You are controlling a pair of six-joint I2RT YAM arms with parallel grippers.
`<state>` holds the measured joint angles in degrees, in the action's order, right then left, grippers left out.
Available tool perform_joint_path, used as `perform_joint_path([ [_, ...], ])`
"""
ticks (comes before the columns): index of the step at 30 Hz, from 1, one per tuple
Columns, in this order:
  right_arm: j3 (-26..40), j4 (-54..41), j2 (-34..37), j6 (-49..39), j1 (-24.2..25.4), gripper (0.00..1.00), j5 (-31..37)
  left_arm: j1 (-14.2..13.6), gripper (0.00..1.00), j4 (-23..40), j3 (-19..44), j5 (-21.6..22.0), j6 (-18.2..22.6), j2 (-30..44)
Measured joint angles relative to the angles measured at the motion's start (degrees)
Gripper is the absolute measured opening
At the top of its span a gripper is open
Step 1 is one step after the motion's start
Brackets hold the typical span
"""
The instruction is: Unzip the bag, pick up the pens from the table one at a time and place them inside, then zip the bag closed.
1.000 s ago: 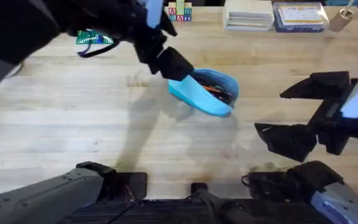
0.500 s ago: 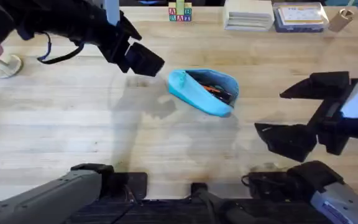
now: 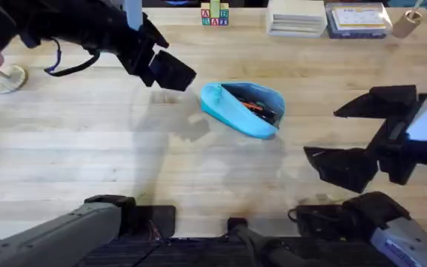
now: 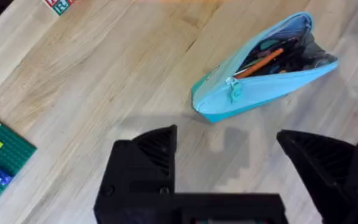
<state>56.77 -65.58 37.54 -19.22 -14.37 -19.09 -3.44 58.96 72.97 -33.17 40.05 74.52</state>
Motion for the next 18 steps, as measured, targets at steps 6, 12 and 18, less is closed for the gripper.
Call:
perform_joint_path([
  [6, 0.0, 0.0, 0.02, 0.0, 0.02, 0.997, 0.0, 0.0, 0.992, 0.04, 0.0, 1.19, 0.0, 0.0],
  [12, 0.0, 0.0, 0.02, 0.0, 0.01, 0.998, 0.0, 0.0, 0.992, 1.11, 0.0, 2.78, 0.0, 0.0],
  [18, 0.0, 0.0, 0.0, 0.0, 0.02, 0.998, -0.02, 3.2, 0.992, 1.93, 0.0, 2.99, 0.0, 0.0],
])
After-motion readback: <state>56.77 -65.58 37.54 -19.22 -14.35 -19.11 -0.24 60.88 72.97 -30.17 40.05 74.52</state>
